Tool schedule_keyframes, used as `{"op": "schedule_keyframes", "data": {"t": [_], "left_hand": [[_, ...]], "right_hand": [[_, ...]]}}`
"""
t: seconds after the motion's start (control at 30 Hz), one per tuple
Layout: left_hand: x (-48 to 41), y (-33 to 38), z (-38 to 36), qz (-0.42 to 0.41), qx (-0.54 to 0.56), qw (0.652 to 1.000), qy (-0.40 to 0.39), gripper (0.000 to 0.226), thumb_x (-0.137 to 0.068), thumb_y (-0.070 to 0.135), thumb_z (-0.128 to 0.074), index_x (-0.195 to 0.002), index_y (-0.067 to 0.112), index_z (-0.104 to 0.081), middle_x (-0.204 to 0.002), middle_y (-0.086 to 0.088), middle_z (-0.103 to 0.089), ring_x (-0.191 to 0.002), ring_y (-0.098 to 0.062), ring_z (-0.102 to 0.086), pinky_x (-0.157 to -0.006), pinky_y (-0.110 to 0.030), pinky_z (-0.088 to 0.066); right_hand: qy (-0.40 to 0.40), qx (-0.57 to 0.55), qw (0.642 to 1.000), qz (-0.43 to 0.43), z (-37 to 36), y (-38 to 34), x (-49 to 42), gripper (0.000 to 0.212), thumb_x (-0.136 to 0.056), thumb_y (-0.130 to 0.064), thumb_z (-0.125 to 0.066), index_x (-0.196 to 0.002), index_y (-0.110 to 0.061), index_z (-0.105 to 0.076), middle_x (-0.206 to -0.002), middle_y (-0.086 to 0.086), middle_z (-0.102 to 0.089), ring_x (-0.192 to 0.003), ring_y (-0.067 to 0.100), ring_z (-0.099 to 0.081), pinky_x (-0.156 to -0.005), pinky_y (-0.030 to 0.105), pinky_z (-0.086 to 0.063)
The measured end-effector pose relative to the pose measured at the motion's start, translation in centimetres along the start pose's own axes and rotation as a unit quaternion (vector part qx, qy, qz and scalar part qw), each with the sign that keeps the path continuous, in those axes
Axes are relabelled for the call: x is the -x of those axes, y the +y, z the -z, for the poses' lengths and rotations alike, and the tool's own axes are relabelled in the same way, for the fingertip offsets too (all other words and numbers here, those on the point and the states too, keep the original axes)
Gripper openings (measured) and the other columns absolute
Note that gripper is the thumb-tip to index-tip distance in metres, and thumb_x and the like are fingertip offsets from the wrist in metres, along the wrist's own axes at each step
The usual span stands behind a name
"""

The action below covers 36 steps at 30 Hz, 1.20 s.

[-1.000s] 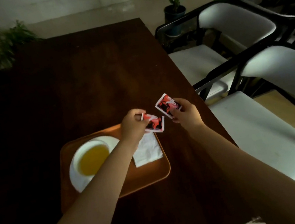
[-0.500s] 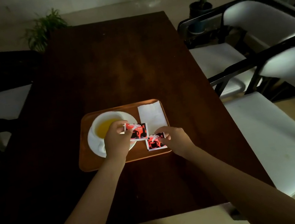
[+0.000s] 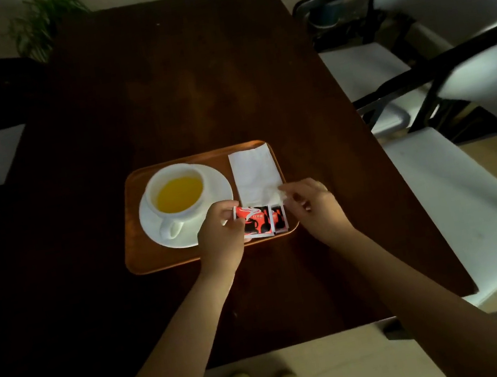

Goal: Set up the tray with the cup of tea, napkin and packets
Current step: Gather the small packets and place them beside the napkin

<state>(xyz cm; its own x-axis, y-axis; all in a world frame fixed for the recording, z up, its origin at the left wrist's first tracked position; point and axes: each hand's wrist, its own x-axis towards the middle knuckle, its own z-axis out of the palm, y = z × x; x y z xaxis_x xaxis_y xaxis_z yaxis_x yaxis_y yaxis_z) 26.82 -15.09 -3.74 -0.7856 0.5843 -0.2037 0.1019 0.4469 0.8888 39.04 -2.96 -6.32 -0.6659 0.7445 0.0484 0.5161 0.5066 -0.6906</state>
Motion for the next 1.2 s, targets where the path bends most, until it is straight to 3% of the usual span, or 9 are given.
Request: {"op": "schedule_keyframes", "data": {"t": [0.03, 0.1, 0.2, 0.27, 0.37, 0.5, 0.6, 0.73, 1.2], "left_hand": [[0.0, 0.0, -0.3, 0.009, 0.013, 1.0, -0.008, 0.022, -0.084, 0.006, -0.056, -0.103, 0.015, -0.061, -0.1, -0.002, -0.063, -0.097, -0.012, -0.054, -0.078, -0.026, -0.042], [0.0, 0.1, -1.0, 0.028, 0.038, 0.999, -0.027, 0.024, -0.083, 0.007, -0.056, -0.104, 0.016, -0.061, -0.105, -0.003, -0.063, -0.098, -0.012, -0.053, -0.082, -0.029, -0.045], [-0.2, 0.2, -1.8, 0.039, 0.047, 0.997, -0.039, 0.028, -0.085, 0.005, -0.053, -0.111, 0.015, -0.059, -0.117, -0.008, -0.063, -0.104, -0.016, -0.056, -0.094, -0.038, -0.049], [-0.1, 0.0, -2.2, 0.01, 0.006, 0.999, -0.049, 0.032, -0.087, 0.002, -0.05, -0.116, 0.013, -0.057, -0.121, -0.011, -0.063, -0.109, -0.021, -0.059, -0.091, -0.029, -0.047], [0.4, -0.8, -2.4, -0.052, -0.089, 0.993, -0.06, 0.036, -0.088, -0.002, -0.047, -0.121, 0.008, -0.055, -0.12, -0.013, -0.064, -0.111, -0.024, -0.06, -0.08, -0.02, -0.042], [0.4, -1.1, -2.2, -0.063, -0.158, 0.983, -0.066, 0.038, -0.088, 0.0, -0.049, -0.125, 0.008, -0.051, -0.12, -0.014, -0.062, -0.11, -0.025, -0.059, -0.088, -0.031, -0.05], [0.4, -1.0, -1.9, -0.075, -0.163, 0.98, -0.089, 0.039, -0.087, 0.0, -0.05, -0.125, 0.008, -0.051, -0.119, -0.014, -0.062, -0.109, -0.025, -0.06, -0.09, -0.033, -0.05], [0.1, -0.8, -1.7, -0.069, -0.164, 0.98, -0.091, 0.04, -0.086, -0.001, -0.051, -0.125, 0.008, -0.051, -0.119, -0.014, -0.062, -0.109, -0.025, -0.06, -0.087, -0.031, -0.05], [-0.2, -1.2, -1.9, -0.095, -0.204, 0.971, -0.085, 0.029, -0.087, 0.005, -0.054, -0.115, 0.007, -0.059, -0.113, -0.014, -0.066, -0.108, -0.024, -0.06, -0.089, -0.031, -0.049]], "right_hand": [[-0.013, -0.048, 0.999, -0.02, 0.3, -0.2, 0.1, 0.03, -0.092, -0.02, -0.052, -0.121, -0.019, -0.058, -0.106, 0.0, -0.06, -0.089, 0.005, -0.055, -0.074, 0.004, -0.043], [-0.062, -0.096, 0.992, -0.045, 0.2, -0.7, 0.3, 0.029, -0.091, -0.021, -0.054, -0.12, -0.019, -0.058, -0.096, -0.004, -0.061, -0.08, -0.007, -0.053, -0.062, -0.005, -0.04], [-0.067, -0.115, 0.989, -0.069, -0.3, -1.0, 0.5, 0.03, -0.087, -0.011, -0.06, -0.116, -0.013, -0.06, -0.087, -0.001, -0.058, -0.072, -0.003, -0.054, -0.057, -0.003, -0.042], [-0.038, -0.103, 0.991, -0.082, -0.5, -1.1, 0.4, 0.03, -0.085, -0.006, -0.061, -0.115, -0.011, -0.061, -0.086, -0.001, -0.056, -0.072, 0.003, -0.054, -0.055, 0.001, -0.042], [-0.019, -0.042, 0.996, -0.071, -1.1, -1.4, 0.4, 0.032, -0.085, -0.003, -0.06, -0.115, -0.011, -0.061, -0.101, 0.006, -0.062, -0.086, 0.014, -0.058, -0.066, 0.011, -0.043], [-0.022, 0.06, 0.997, -0.053, -1.9, -1.2, 0.6, 0.035, -0.085, -0.006, -0.059, -0.12, -0.01, -0.058, -0.117, 0.013, -0.058, -0.106, 0.025, -0.055, -0.08, 0.03, -0.052], [-0.006, 0.106, 0.994, -0.041, -2.3, -1.2, 1.1, 0.042, -0.085, -0.007, -0.06, -0.127, -0.012, -0.053, -0.123, 0.012, -0.054, -0.115, 0.026, -0.048, -0.094, 0.035, -0.048], [0.042, 0.121, 0.991, -0.036, -2.2, -1.2, 1.3, 0.036, -0.084, -0.006, -0.061, -0.119, -0.01, -0.058, -0.118, 0.012, -0.063, -0.109, 0.028, -0.052, -0.091, 0.039, -0.049], [0.016, 0.122, 0.991, -0.061, -2.4, -0.9, 1.8, 0.031, -0.082, -0.016, -0.063, -0.112, -0.012, -0.057, -0.109, 0.008, -0.065, -0.106, 0.026, -0.052, -0.092, 0.037, -0.04]]}}
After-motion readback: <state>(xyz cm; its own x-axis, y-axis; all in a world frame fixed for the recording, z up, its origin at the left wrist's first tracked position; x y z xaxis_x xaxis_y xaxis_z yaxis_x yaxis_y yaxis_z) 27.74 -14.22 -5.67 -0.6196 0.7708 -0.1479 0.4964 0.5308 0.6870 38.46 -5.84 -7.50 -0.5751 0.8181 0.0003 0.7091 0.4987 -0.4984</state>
